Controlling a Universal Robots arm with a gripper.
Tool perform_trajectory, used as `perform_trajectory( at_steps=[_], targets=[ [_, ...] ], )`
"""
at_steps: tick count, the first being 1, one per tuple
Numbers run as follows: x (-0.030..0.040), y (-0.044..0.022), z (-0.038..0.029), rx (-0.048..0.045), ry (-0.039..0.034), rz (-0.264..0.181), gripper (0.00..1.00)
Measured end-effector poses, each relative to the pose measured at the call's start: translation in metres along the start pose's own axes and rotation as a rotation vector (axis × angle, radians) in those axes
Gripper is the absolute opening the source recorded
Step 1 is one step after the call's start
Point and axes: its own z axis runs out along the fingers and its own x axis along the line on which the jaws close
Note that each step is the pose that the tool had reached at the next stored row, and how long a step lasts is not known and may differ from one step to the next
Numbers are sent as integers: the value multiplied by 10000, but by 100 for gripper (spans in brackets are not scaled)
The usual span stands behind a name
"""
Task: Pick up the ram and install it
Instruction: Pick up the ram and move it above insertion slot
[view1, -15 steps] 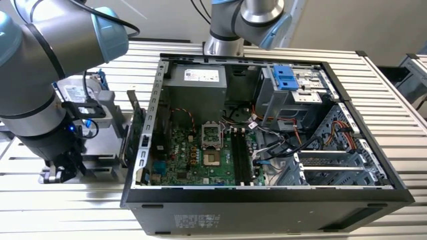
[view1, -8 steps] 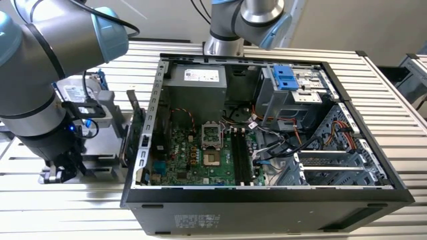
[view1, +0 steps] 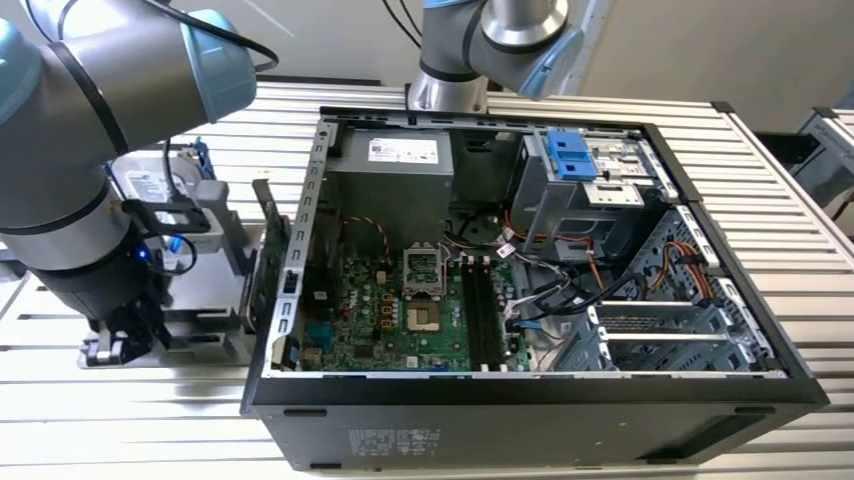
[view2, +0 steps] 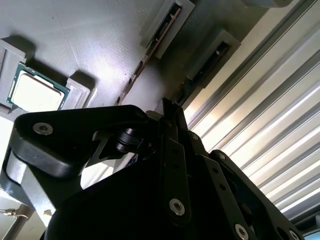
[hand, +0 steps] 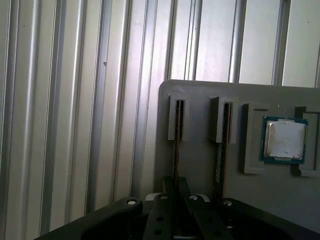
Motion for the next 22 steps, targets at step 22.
perform_trajectory(
  at_steps=[22],
  targets=[
    [0,13,-324,-1,1,-2,0]
  ],
)
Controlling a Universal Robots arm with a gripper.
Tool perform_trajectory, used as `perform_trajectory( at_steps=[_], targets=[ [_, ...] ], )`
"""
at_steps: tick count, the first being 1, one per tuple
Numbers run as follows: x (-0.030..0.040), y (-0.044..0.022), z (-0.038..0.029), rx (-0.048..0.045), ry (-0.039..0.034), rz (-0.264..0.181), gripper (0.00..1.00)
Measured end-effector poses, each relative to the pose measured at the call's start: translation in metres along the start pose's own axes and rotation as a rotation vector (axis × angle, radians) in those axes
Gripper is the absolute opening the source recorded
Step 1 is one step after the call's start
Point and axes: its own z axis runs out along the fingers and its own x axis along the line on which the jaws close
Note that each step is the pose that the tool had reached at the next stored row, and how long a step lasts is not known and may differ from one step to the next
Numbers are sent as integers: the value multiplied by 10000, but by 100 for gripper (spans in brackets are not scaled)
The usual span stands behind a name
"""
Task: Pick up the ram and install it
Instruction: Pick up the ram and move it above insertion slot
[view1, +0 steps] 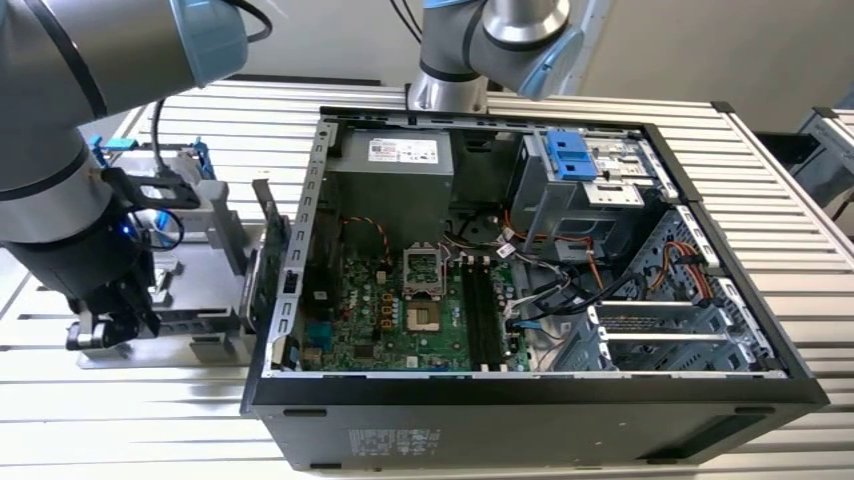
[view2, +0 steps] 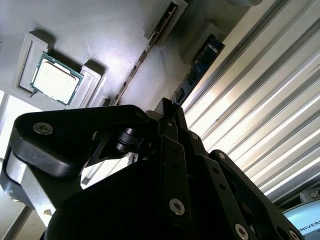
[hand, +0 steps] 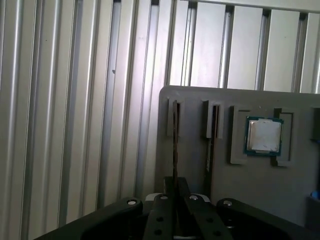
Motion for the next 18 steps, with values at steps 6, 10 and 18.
perform_trajectory(
  at_steps=[6,10,18],
  targets=[
    [-1,6,-44,1,-1,1,0],
    [-1,7,-74,1,-2,35,0],
    [-1,12,-142,3,-33,247,0]
  ],
)
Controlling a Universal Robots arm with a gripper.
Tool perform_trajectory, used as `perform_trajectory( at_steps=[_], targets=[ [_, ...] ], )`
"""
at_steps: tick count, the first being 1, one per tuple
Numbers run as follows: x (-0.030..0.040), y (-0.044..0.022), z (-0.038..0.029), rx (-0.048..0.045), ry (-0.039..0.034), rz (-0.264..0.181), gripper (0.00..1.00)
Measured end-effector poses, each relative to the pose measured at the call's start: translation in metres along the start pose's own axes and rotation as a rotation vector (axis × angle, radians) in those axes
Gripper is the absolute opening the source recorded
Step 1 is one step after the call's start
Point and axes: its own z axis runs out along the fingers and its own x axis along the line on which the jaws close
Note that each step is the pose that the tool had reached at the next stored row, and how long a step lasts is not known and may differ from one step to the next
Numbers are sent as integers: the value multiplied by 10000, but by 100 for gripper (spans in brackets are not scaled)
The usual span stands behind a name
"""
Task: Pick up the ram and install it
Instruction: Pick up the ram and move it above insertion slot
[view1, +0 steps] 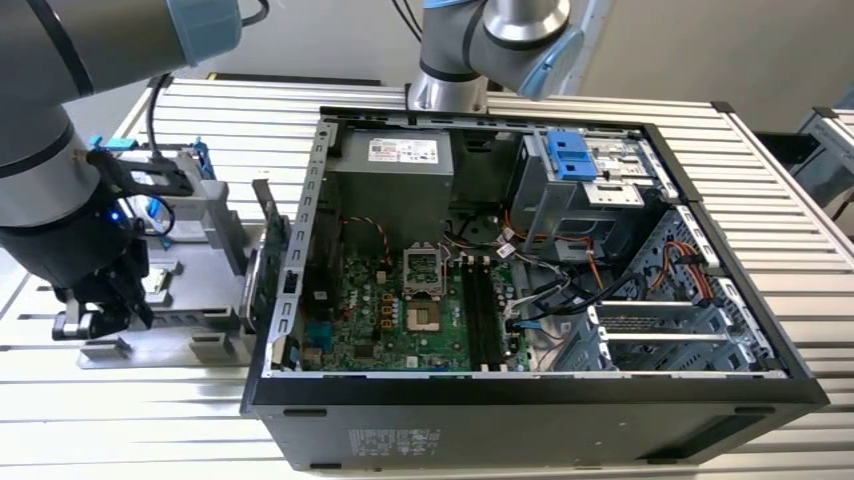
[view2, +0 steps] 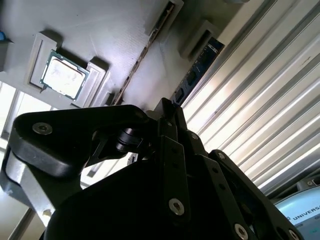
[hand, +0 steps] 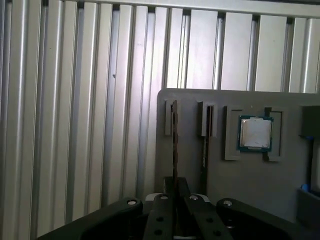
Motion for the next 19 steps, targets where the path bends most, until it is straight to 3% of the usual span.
perform_trajectory(
  at_steps=[19],
  targets=[
    [-1,8,-204,2,-32,345,0]
  ],
)
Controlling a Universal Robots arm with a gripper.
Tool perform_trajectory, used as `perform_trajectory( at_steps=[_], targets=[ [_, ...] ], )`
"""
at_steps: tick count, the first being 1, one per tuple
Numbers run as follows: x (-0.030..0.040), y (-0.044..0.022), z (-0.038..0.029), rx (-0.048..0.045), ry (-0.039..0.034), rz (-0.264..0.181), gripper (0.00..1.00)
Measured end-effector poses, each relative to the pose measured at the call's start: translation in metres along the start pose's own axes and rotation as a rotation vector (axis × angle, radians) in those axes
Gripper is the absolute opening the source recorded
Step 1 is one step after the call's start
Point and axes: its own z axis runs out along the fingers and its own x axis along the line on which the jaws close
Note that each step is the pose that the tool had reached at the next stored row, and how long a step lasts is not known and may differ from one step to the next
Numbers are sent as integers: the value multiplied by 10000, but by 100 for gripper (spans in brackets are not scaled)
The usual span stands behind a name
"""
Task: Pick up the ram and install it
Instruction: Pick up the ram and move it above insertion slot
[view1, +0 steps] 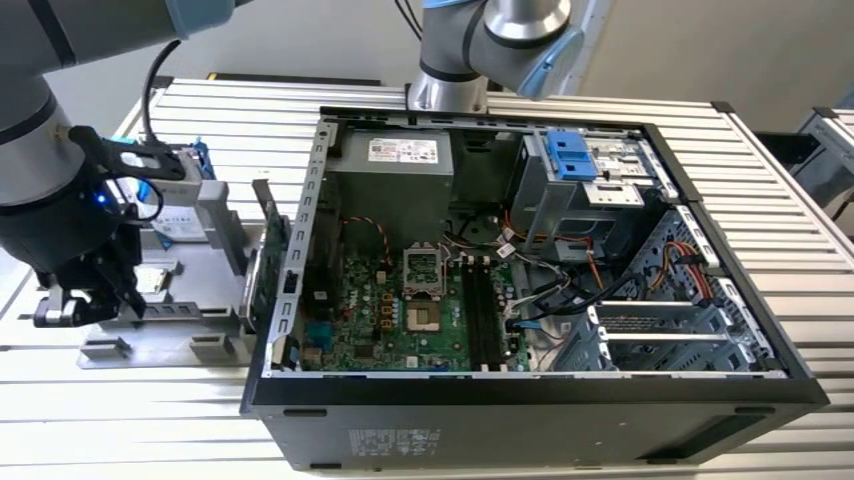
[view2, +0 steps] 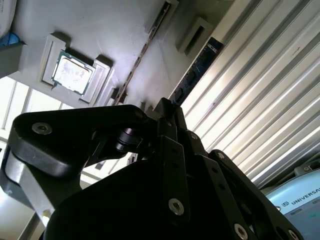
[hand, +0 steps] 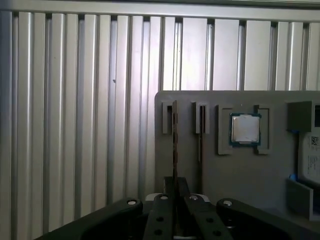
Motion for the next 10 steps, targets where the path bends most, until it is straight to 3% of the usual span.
perform_trajectory(
  at_steps=[10],
  targets=[
    [0,2,-65,3,-7,59,0]
  ],
)
